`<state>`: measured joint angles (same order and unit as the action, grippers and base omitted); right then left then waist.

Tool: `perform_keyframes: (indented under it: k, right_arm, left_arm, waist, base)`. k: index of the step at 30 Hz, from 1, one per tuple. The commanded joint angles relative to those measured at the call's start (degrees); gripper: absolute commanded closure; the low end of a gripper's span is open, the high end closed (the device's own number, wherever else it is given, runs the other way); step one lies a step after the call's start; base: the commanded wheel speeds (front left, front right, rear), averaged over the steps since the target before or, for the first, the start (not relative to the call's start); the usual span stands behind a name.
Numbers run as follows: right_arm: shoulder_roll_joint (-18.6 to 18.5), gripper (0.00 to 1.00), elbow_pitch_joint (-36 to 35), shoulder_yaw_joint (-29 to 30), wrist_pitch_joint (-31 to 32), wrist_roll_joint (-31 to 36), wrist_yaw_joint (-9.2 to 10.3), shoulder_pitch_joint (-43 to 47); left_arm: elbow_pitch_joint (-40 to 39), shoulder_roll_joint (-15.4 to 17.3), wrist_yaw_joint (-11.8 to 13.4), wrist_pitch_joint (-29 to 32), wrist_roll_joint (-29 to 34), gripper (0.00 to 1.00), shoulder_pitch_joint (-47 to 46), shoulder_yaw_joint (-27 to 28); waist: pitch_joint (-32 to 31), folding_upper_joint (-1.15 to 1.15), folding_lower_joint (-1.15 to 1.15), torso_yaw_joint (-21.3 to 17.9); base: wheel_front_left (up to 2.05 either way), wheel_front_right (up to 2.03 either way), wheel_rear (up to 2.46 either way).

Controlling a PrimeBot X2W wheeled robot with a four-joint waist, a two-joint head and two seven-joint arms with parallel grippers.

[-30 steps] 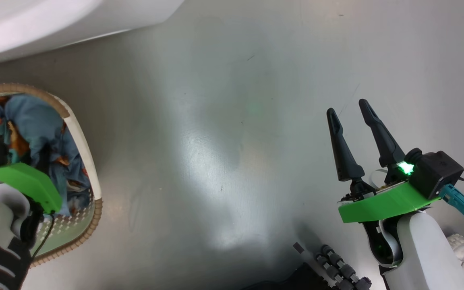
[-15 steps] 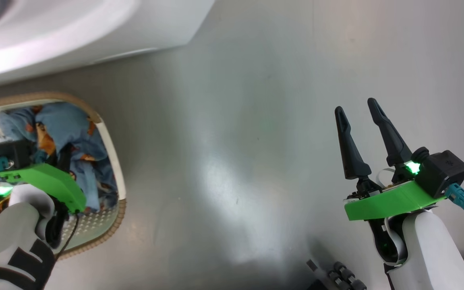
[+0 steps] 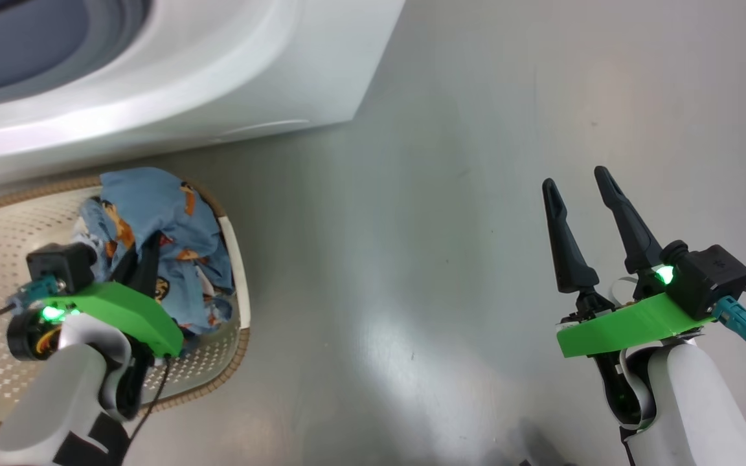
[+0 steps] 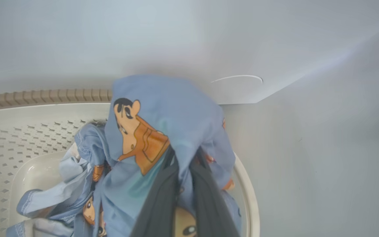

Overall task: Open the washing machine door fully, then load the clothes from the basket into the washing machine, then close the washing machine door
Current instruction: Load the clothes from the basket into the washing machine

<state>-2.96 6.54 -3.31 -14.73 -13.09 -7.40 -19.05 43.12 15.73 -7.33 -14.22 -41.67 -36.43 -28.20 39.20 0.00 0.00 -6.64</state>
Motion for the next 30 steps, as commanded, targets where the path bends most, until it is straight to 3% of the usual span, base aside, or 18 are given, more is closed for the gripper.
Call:
perform_keyframes:
  k: [1,19,30]
  right_arm:
    - [0.08,0.0,-0.87,-1.38,-0.27,0.45,-0.09,1.77]
    - [0.08,0.0,1.27,-0.57,-0.27,1.55,-0.09,3.85]
    - [0.08,0.0,2.27,0.35,-0.27,2.0,-0.09,6.69]
  left_arm:
    - [-1.12,1.42,-0.15,-0.77,0.54,1.0,1.84,2.01]
    - [-12.67,-3.95,-0.15,-0.77,10.31,1.0,12.67,15.36]
    - [-21.51,-7.02,-0.15,-0.77,14.67,1.0,19.77,20.34]
  waist:
    - [-1.64,0.0,0.0,1.12]
    - [-12.98,0.0,0.0,4.27]
    - [-20.84,0.0,0.0,6.75]
  base:
    - [0.0,0.0,0.0]
    - [0.0,0.0,0.0]
    - [0.0,0.0,0.0]
